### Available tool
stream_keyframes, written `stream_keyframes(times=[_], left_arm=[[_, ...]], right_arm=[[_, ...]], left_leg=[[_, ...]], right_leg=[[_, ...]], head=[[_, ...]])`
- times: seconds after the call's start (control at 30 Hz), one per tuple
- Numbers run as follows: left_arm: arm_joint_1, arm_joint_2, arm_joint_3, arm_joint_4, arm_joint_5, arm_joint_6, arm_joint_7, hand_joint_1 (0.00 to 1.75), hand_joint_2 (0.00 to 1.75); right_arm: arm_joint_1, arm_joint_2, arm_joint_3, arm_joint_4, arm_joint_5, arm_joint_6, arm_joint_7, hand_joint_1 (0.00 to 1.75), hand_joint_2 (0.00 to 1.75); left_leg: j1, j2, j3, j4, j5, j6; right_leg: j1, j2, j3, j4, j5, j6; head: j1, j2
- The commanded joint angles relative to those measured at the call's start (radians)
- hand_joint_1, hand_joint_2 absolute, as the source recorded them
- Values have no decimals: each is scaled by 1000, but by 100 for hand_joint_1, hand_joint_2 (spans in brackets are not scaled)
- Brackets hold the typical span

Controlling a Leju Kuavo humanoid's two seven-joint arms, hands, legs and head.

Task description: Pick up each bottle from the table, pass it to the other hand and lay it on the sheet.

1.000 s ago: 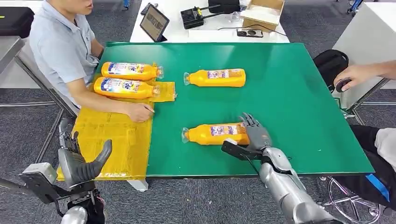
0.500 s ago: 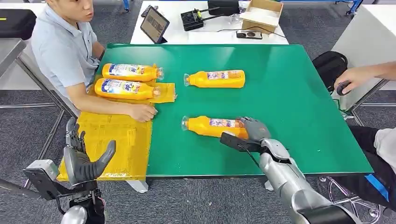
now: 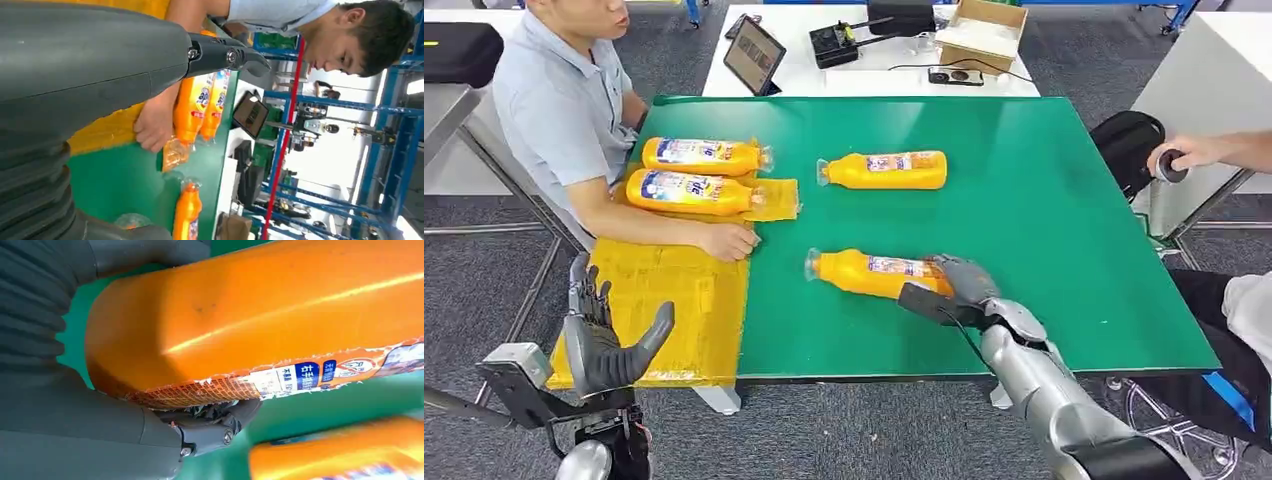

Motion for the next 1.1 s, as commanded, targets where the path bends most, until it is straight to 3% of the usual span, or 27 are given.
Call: stream_keyframes(times=[0.03,0.27,0.4,0.57,0.67,0.7,0.9,1.1], left_arm=[[-28,21,-26,76,36,-4,-18,0,175],[19,19,-34,72,66,-26,-45,0,175],[57,75,-109,97,5,-143,-38,0,175],[61,75,-111,99,4,-145,-41,0,175],[77,125,-182,117,-17,-291,-30,0,175],[87,122,-205,132,-31,-310,-42,0,175],[70,106,-231,164,-24,-321,-38,0,175],[17,44,-218,176,39,-314,-26,0,175]], right_arm=[[95,55,-132,-57,-164,35,-102,175,175],[168,85,-178,-240,-317,-24,-168,175,175],[230,104,-190,-363,-382,-66,-220,175,175],[231,105,-189,-366,-383,-67,-219,175,175],[249,115,-172,-415,-406,-58,-250,175,175],[260,121,-150,-447,-402,-53,-256,175,175],[282,134,-102,-505,-391,-58,-255,175,175],[327,178,61,-592,-350,-42,-261,175,175]], left_leg=[[0,-2,1,-2,1,1],[0,1,-2,-2,0,1],[-1,0,-4,-3,0,1],[-1,0,-9,-2,-1,1],[-1,1,-7,-3,-2,2],[-1,-1,-12,-2,0,1],[-1,2,-11,-2,-2,1],[-1,0,-13,-1,-1,1]], right_leg=[[0,-3,1,-1,0,-3],[0,0,-2,0,0,-2],[0,-1,-3,-1,-1,-4],[0,-1,-7,0,-1,-2],[0,0,-7,-1,-2,-5],[-1,-2,-11,0,-1,-2],[0,1,-10,0,-1,-3],[0,-1,-12,1,-1,-3]], head=[[-1,0],[0,0],[0,0],[0,0],[0,0],[0,0],[0,0],[0,0]])
